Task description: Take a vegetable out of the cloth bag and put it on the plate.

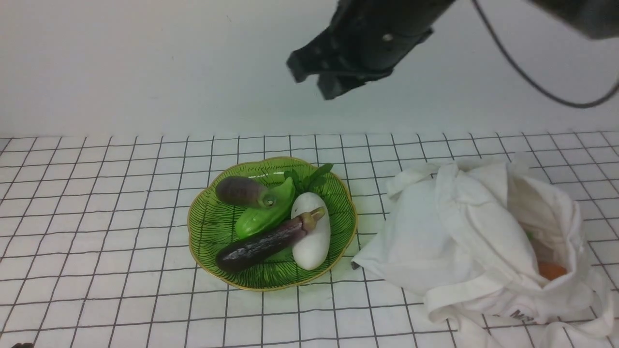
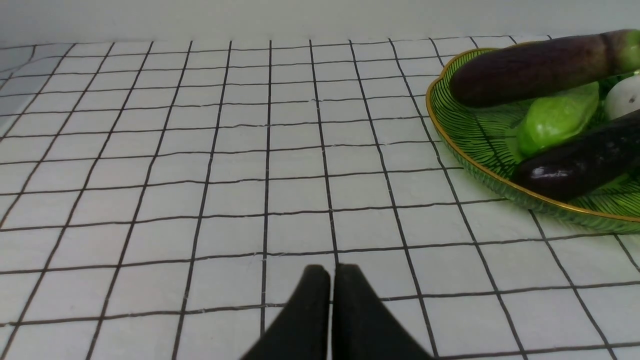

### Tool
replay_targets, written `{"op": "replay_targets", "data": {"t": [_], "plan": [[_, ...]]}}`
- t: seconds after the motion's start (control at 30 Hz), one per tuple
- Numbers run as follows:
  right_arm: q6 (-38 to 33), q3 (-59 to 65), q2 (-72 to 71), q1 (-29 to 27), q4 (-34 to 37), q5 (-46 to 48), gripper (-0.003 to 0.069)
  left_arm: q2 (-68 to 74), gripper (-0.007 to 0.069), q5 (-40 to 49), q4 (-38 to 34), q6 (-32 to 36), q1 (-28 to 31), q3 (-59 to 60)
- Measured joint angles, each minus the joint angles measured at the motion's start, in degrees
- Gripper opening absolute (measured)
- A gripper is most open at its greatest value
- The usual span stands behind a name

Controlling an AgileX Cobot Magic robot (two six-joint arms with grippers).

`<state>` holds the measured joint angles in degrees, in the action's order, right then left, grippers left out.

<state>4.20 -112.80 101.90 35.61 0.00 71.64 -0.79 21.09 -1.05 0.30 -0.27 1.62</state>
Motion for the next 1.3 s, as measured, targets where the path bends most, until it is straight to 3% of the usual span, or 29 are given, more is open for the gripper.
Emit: {"op": "replay_targets", "data": {"t": [0.2,0.5,0.73,1.3], "plan": [[9.33,24.07,-26.94,0.0,-9.87,-3.84,-0.0013,0.0,-0.0008,0.0,0.0,0.0,0.0,0.0],[24.19,64.35,-73.47,0.0,-20.85,-36.08,-0.0014,0.0,-0.0008,0.0,0.0,-0.3,0.0,0.0],[26.49,81.48,-99.49,0.0,-24.8,-39.52,-0.0014,0.0,-0.0008,0.0,0.0,-0.3,0.0,0.0],[25.82,86.54,-102.89,0.16,-25.43,-37.03,-0.0014,-0.02,-0.0008,0.02,-0.01,0.0,0.02,0.0]]}}
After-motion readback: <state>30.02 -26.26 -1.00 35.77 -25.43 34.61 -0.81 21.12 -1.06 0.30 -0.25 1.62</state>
